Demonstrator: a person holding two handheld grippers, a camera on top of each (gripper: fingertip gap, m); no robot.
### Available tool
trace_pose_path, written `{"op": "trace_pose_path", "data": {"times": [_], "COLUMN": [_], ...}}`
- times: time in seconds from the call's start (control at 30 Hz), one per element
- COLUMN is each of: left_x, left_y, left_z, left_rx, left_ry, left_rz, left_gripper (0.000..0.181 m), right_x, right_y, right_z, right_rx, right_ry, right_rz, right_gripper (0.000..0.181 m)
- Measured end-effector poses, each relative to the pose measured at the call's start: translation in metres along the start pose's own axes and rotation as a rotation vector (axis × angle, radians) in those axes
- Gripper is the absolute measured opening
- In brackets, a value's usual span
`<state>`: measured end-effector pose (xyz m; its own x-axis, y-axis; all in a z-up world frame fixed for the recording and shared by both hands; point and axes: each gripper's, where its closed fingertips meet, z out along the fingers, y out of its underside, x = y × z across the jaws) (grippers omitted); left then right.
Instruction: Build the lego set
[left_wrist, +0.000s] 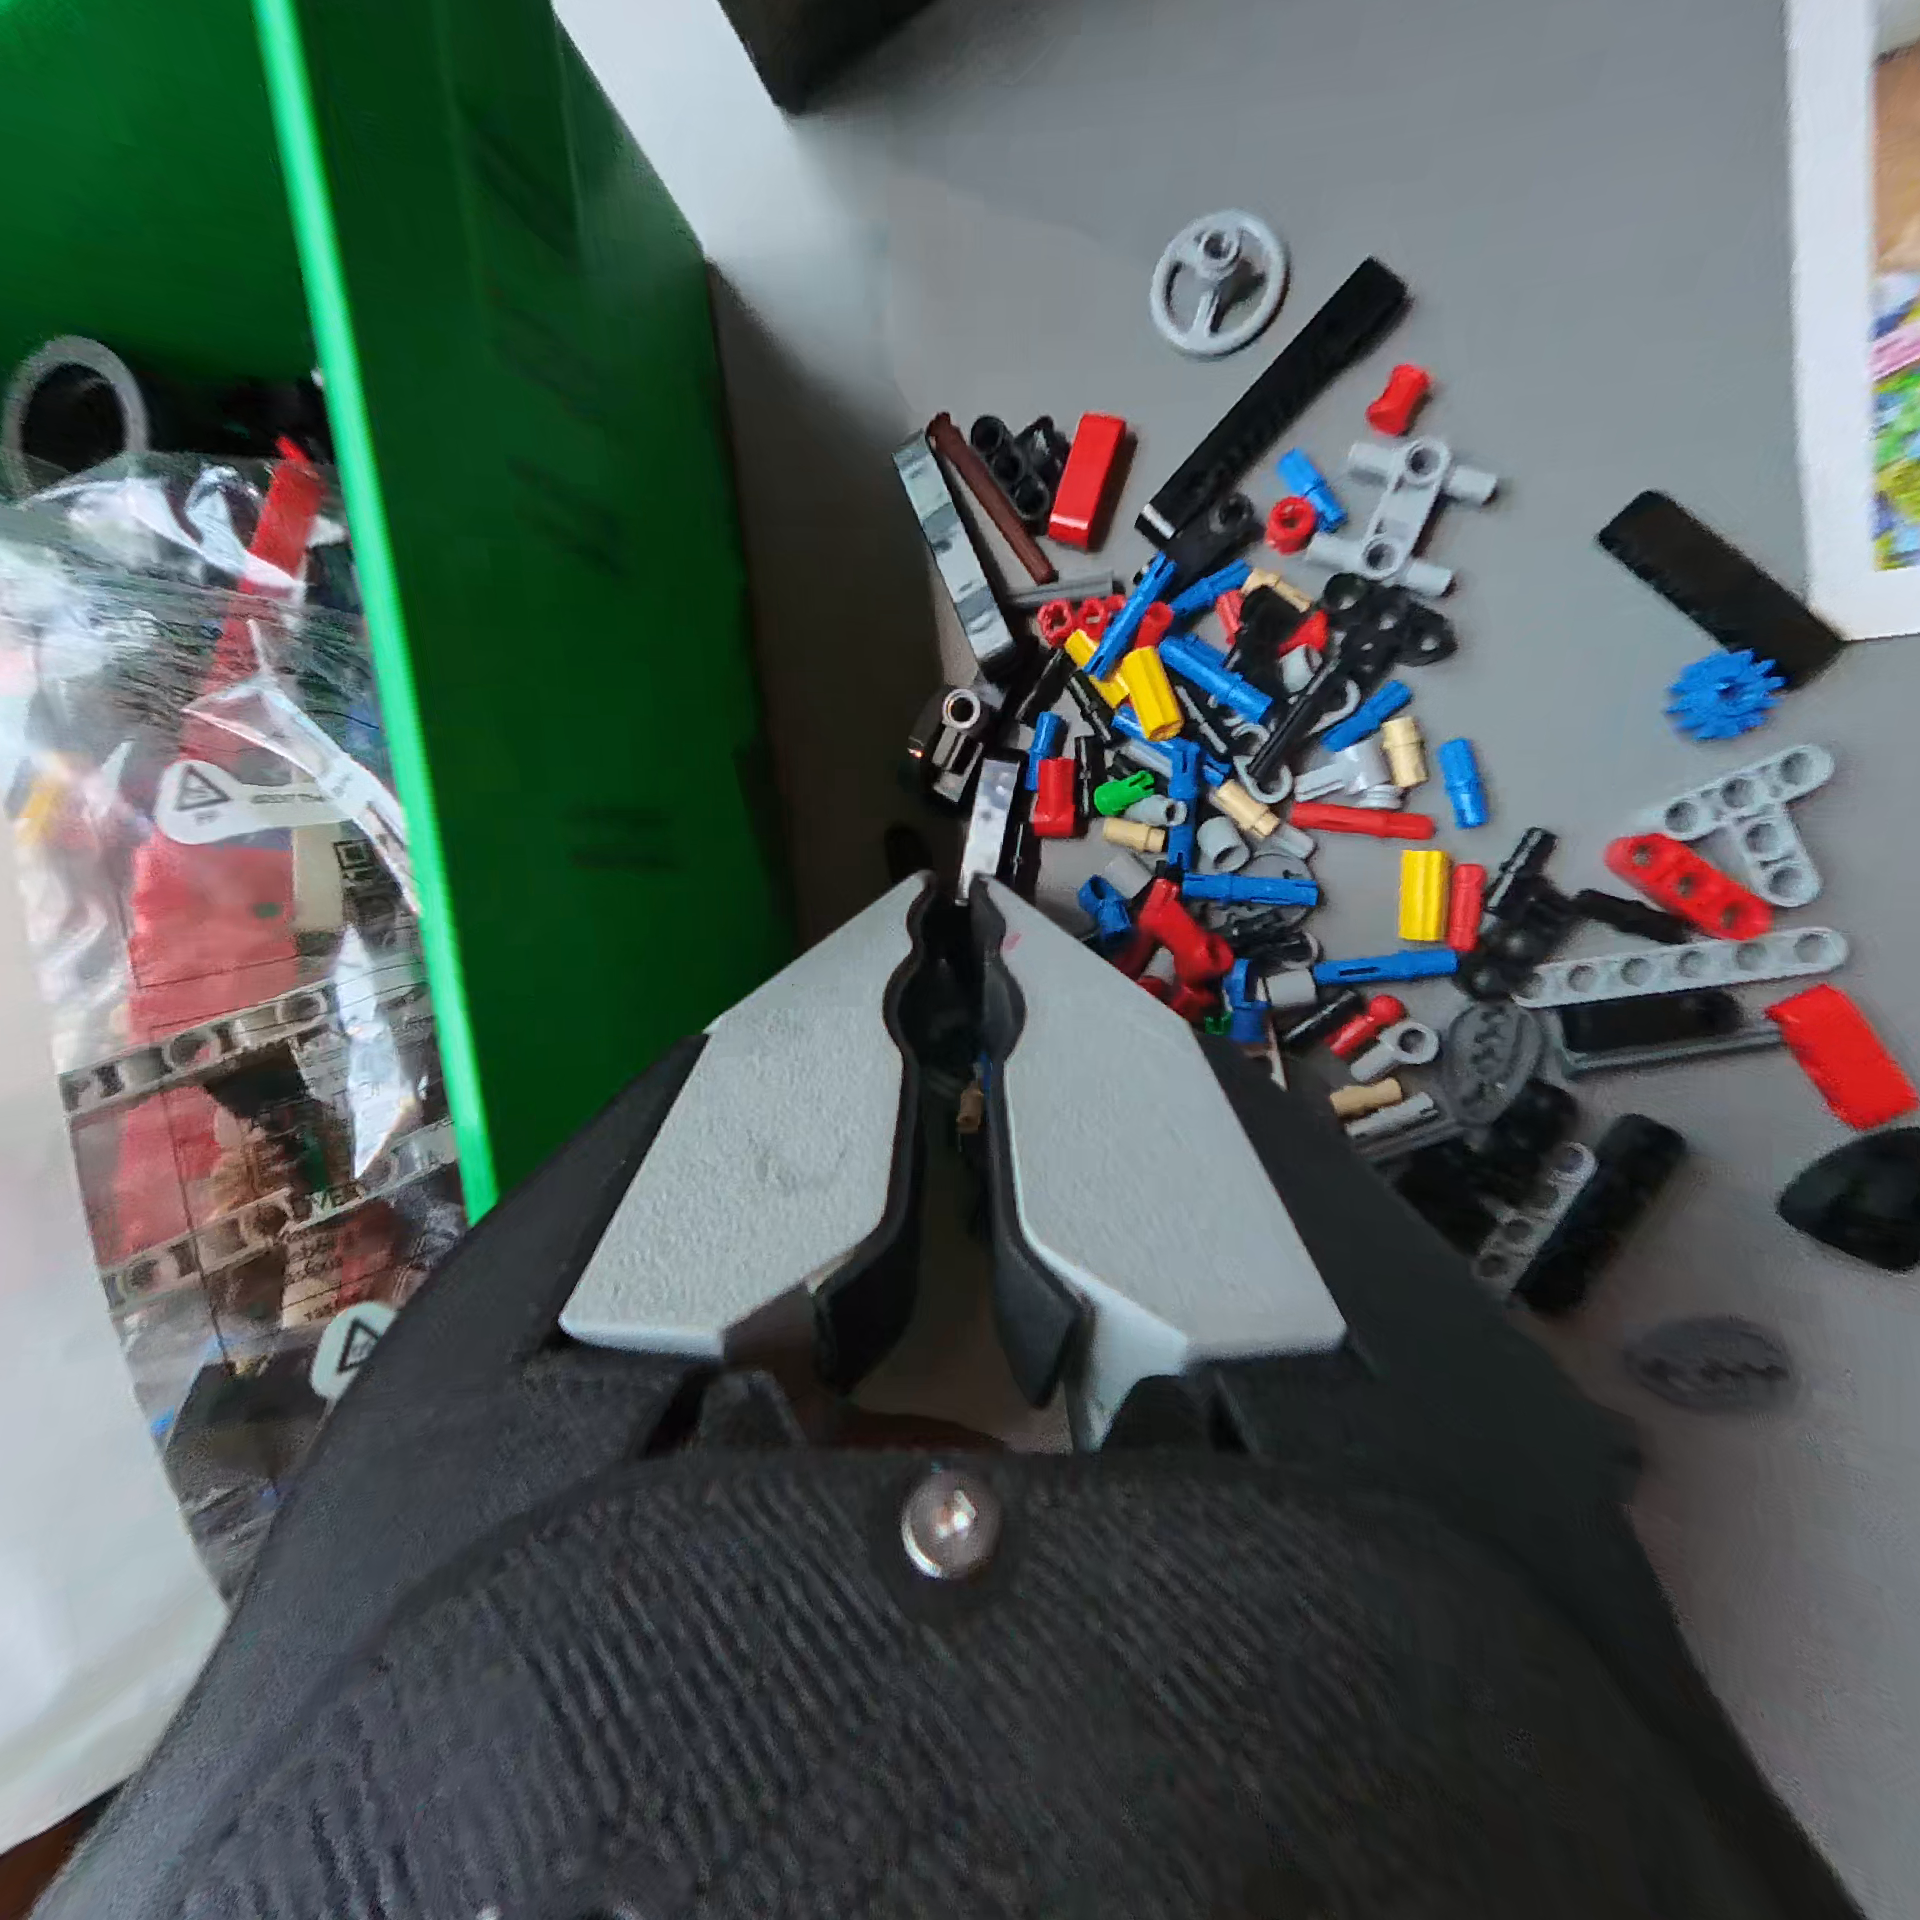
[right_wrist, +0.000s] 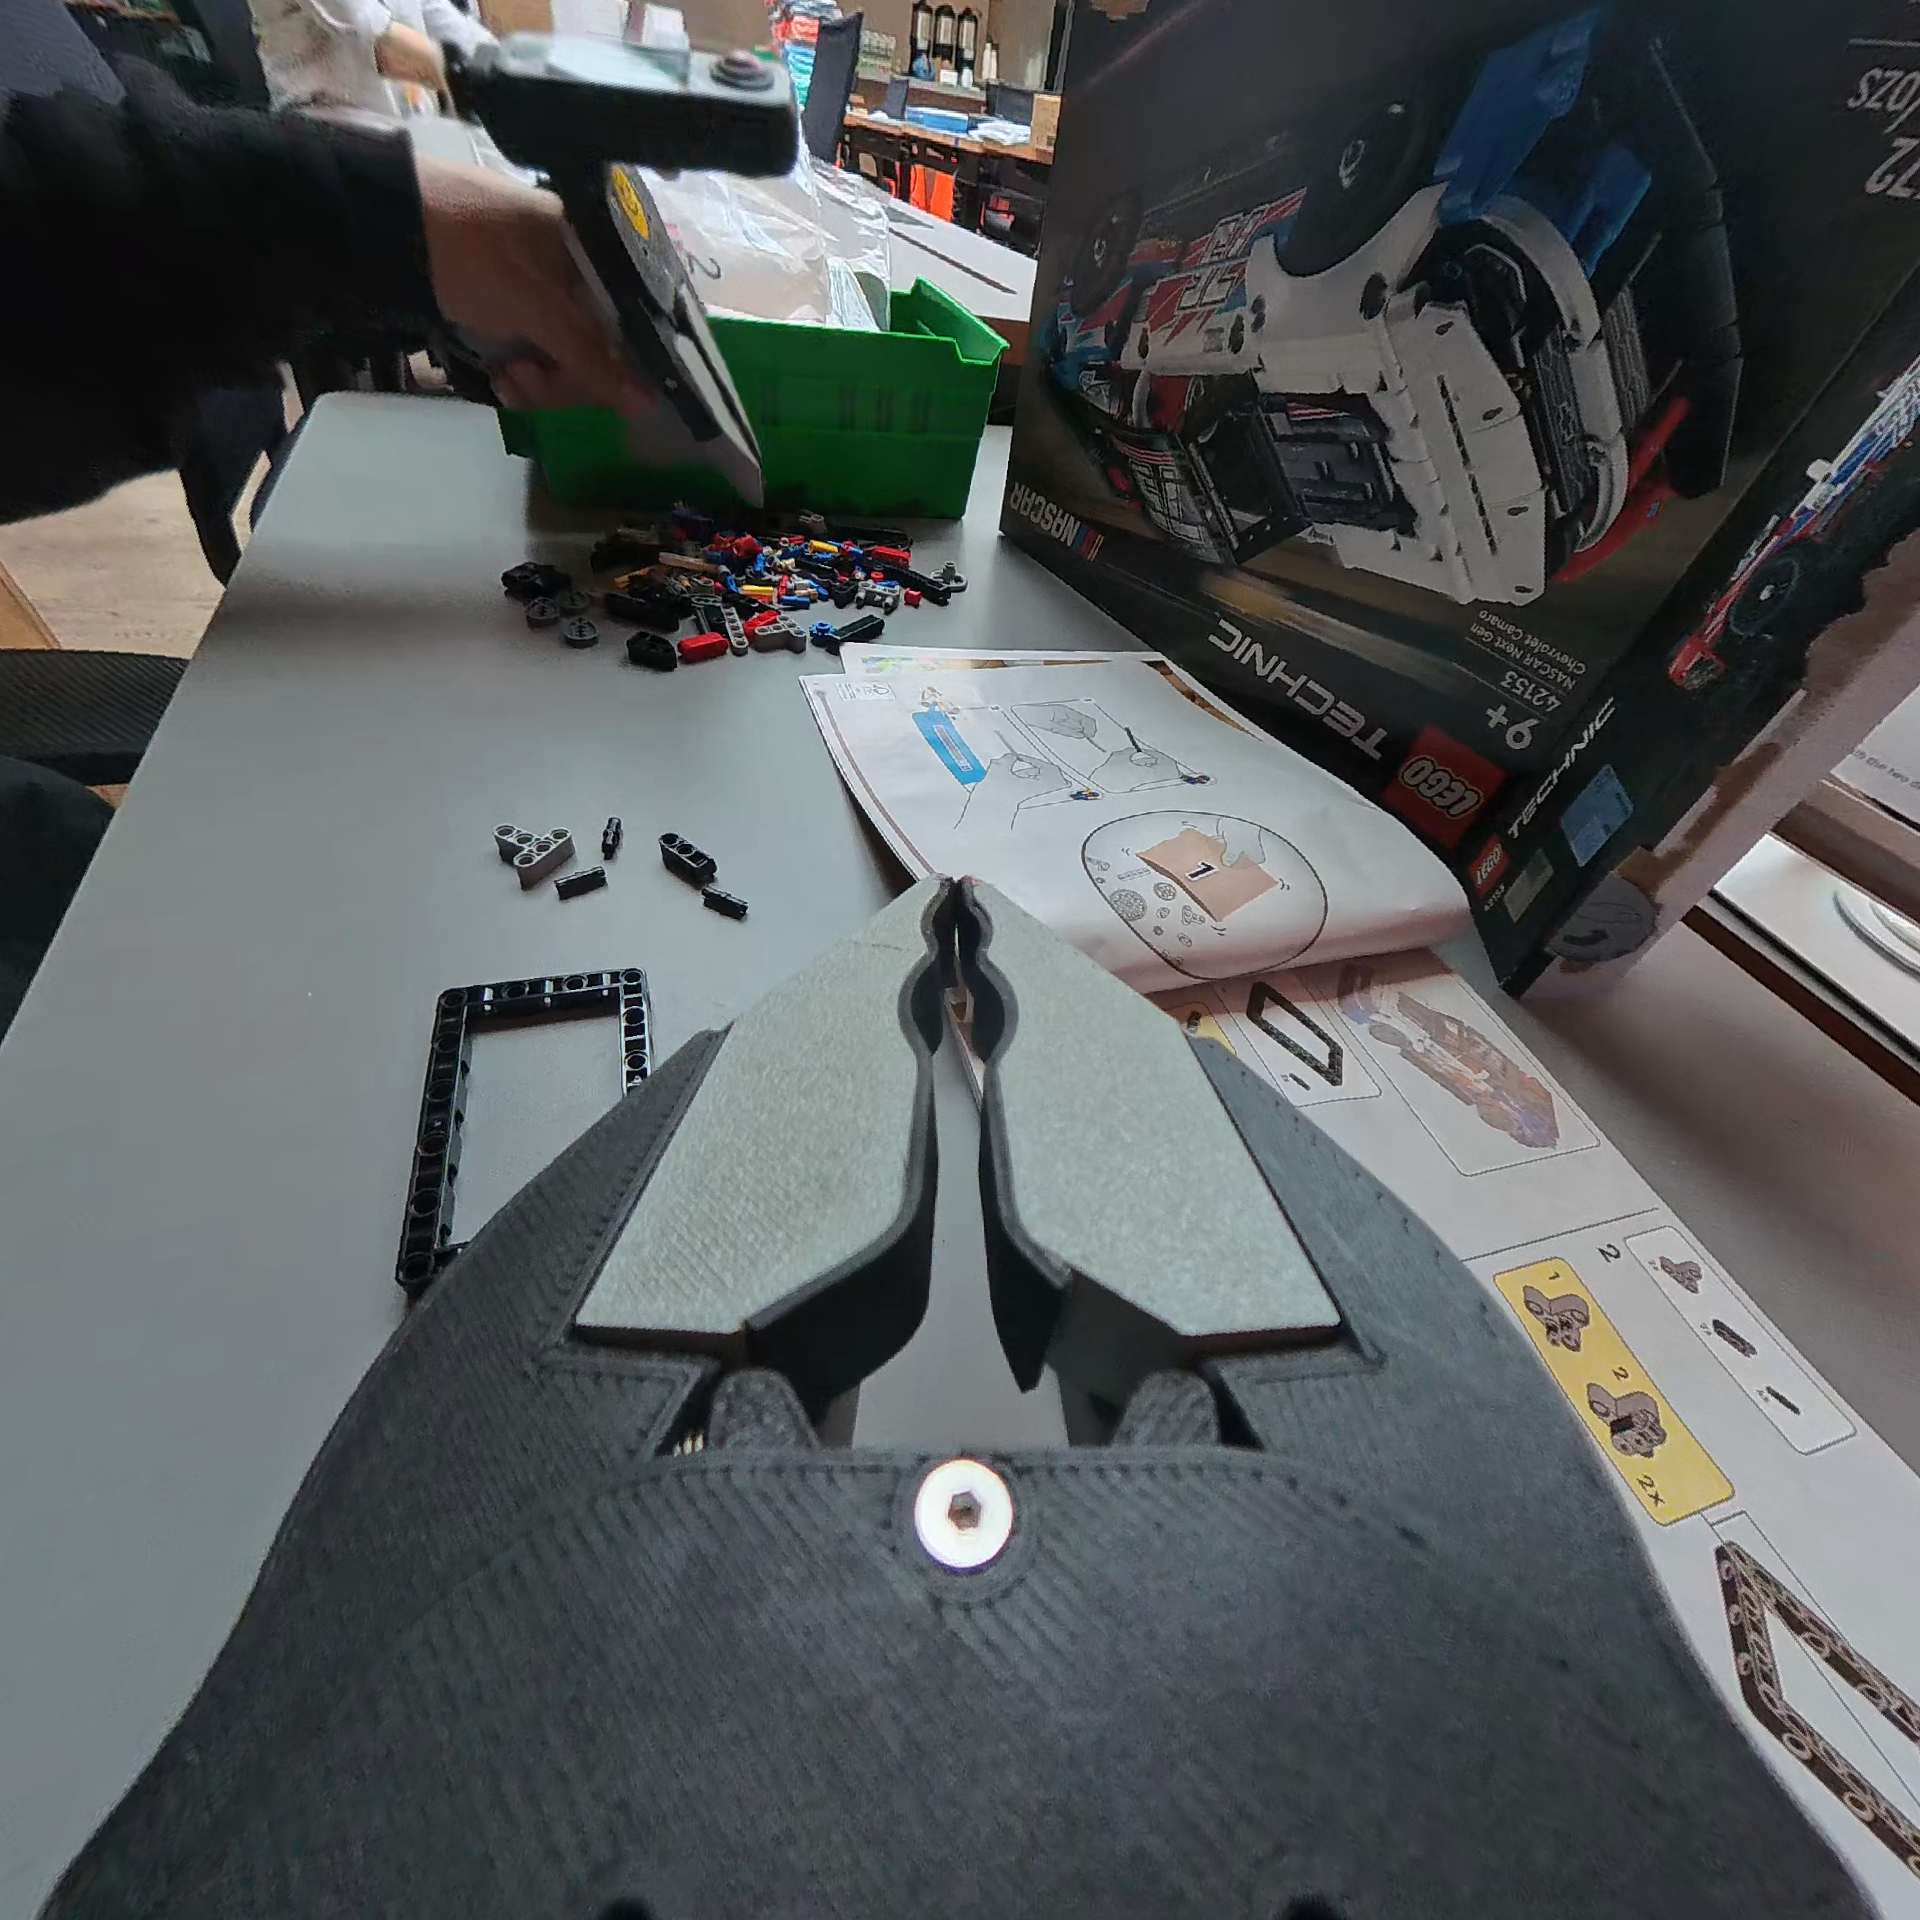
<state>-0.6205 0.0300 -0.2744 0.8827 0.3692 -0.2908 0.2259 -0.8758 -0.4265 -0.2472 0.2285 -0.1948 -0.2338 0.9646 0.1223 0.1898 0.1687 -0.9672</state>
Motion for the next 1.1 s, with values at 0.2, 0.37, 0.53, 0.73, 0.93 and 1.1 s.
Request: {"op": "trace_pose_path", "data": {"times": [0.2,0.37,0.53,0.73,0.93,1.1], "left_x": [0.011,0.030,0.004,-0.012,-0.019,-0.019], "left_y": [0.002,-0.014,-0.033,-0.020,-0.008,0.004], "left_z": [0.009,0.003,-0.015,0.004,0.013,0.022], "left_rx": [-0.077,-0.044,-0.008,-0.172,-0.325,-0.431], "left_ry": [0.051,0.222,0.090,-0.021,-0.058,-0.062], "left_rz": [0.040,0.000,0.047,0.122,0.201,0.248], "left_gripper": [0.001,0.002,0.011,0.017,0.016,0.017], "right_x": [-0.002,-0.002,-0.002,-0.004,-0.006,-0.009], "right_y": [-0.001,-0.003,-0.004,-0.005,-0.010,-0.013], "right_z": [0.000,-0.001,-0.002,-0.002,-0.004,-0.004], "right_rx": [0.000,0.005,0.012,0.012,0.029,0.036], "right_ry": [-0.009,-0.004,-0.006,-0.006,-0.010,-0.017], "right_rz": [-0.007,-0.012,-0.010,-0.021,-0.023,-0.035], "right_gripper": [0.000,0.000,0.000,0.000,0.000,0.000]}}
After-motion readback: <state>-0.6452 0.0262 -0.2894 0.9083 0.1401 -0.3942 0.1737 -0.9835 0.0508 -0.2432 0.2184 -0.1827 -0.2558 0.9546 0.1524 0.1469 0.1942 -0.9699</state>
